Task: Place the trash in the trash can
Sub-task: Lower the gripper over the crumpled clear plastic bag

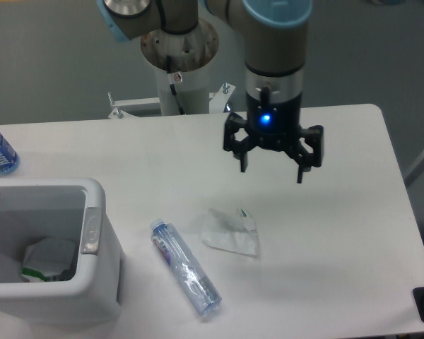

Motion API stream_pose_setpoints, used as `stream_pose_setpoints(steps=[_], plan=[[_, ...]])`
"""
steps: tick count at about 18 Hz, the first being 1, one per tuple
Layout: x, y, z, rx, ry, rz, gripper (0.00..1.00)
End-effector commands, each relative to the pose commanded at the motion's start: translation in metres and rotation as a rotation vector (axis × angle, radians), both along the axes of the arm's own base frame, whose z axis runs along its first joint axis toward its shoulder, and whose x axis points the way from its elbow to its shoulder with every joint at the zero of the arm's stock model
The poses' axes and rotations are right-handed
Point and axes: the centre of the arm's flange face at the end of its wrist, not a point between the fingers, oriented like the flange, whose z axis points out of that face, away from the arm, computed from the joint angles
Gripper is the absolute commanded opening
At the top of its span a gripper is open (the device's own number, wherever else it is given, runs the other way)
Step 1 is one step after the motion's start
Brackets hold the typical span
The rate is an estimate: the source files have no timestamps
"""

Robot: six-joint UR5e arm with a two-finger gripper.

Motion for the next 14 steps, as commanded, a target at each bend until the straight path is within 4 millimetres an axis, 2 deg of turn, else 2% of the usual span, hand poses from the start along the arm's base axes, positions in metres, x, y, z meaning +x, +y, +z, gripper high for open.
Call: stream_pose_setpoints(steps=[6, 7, 9, 10, 11, 14], plan=[[0.007, 0.003, -0.053, 0.007, 0.027, -0.005, 1.00], [0.010, 0.004, -0.067, -0.005, 0.004, -0.011, 1.00], [0.032, 0.011, -0.097, -0.036, -0.046, -0.007, 1.00], [0.037, 0.009, -0.124, -0.056, -0.093, 0.065, 1.00], [0.043, 0.010, -0.138, -0.059, -0.113, 0.130, 1.00], [0.068, 0.039, -0.186, -0.086, -0.155, 0.175, 1.00]])
